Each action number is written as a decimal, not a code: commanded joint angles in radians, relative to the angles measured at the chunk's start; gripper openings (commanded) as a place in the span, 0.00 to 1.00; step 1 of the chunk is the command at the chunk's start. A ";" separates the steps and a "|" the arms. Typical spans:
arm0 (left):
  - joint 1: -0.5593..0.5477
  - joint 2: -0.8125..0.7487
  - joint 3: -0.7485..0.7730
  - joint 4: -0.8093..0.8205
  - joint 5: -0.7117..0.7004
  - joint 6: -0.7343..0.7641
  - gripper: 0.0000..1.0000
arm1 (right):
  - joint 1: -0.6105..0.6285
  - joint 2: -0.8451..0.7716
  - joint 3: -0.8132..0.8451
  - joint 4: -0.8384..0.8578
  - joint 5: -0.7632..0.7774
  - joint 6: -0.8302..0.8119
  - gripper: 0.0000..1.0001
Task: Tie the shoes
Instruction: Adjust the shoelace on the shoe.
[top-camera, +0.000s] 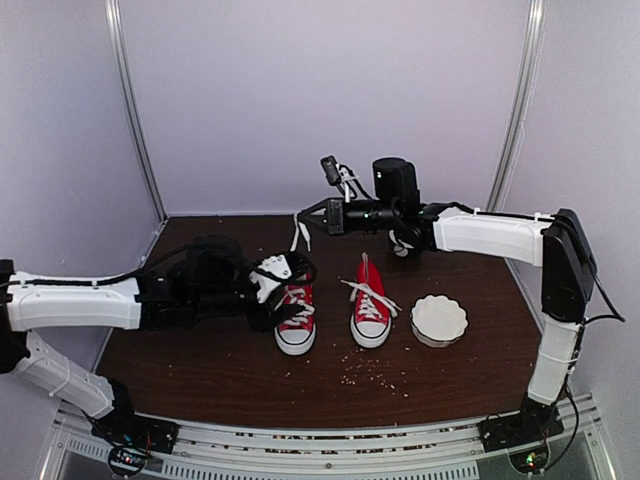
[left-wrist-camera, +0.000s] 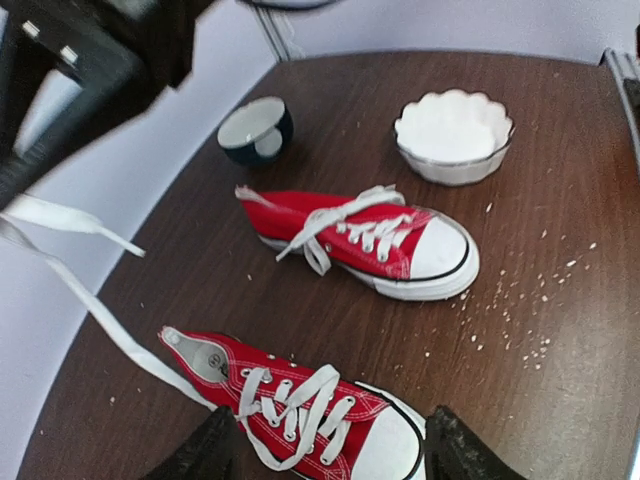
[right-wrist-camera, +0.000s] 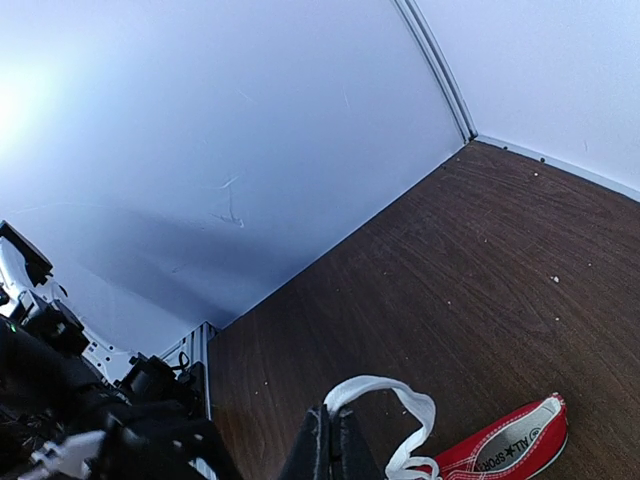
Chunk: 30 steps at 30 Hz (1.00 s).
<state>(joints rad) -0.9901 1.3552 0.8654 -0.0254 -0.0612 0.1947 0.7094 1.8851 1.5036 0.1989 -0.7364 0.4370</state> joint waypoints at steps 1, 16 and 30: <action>0.038 -0.158 -0.104 0.164 0.059 0.022 0.61 | 0.003 -0.022 0.012 -0.003 -0.023 -0.015 0.00; 0.404 0.268 -0.081 0.265 0.447 -0.334 0.63 | 0.061 -0.120 -0.112 -0.106 0.029 -0.145 0.00; 0.404 0.433 0.007 0.254 0.569 -0.327 0.26 | 0.072 -0.152 -0.153 -0.114 0.033 -0.174 0.00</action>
<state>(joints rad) -0.5861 1.7641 0.8356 0.1921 0.4442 -0.1326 0.7822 1.7760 1.3613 0.0902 -0.7181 0.2832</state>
